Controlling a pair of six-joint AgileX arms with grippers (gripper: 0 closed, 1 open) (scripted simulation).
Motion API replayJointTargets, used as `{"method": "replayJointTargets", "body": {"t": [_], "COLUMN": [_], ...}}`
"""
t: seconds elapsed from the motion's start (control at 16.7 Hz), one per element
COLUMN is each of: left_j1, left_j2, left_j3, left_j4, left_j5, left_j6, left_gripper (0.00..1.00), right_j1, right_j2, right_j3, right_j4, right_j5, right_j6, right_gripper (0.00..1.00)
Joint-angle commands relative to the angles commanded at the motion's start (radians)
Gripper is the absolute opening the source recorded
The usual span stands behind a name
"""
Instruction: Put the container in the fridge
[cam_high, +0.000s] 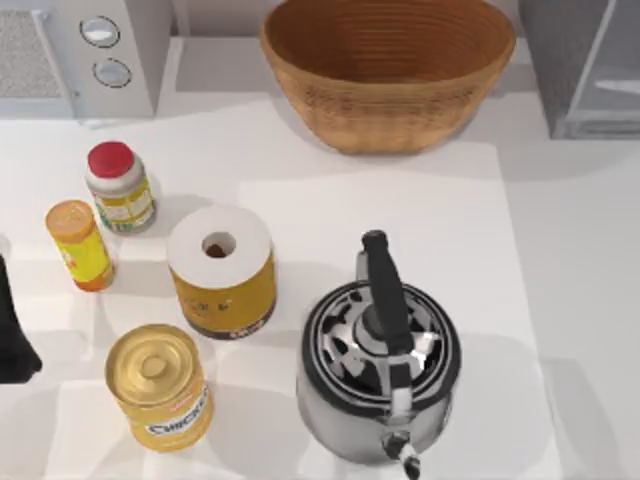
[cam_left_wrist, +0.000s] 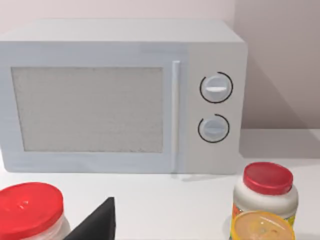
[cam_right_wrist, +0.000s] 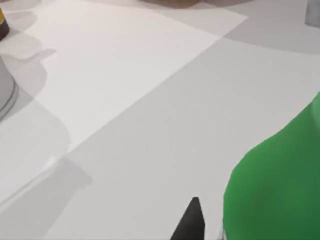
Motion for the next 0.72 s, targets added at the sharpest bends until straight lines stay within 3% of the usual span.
{"method": "replayJointTargets", "body": {"t": [0.36,0.42,0.48,0.72], "left_j1": [0.000,0.000,0.000,0.000], "left_j2": [0.000,0.000,0.000,0.000], "left_j3": [0.000,0.000,0.000,0.000], "left_j4": [0.000,0.000,0.000,0.000], "left_j5": [0.000,0.000,0.000,0.000], "left_j6": [0.000,0.000,0.000,0.000], "left_gripper": [1.00,1.00,1.00,1.00], "right_j1": [-0.008,-0.088,-0.088,-0.020], "right_j2": [0.037,0.014,0.014,-0.090], "right_j3": [0.024,-0.125,-0.125,-0.139], "right_j4": [-0.024,-0.041,-0.041,-0.016], "right_j5": [-0.004,-0.003,-0.003,0.085], "right_j6": [-0.010,-0.008,-0.008,0.097], "right_gripper": [0.01,0.01,0.01,0.01]}}
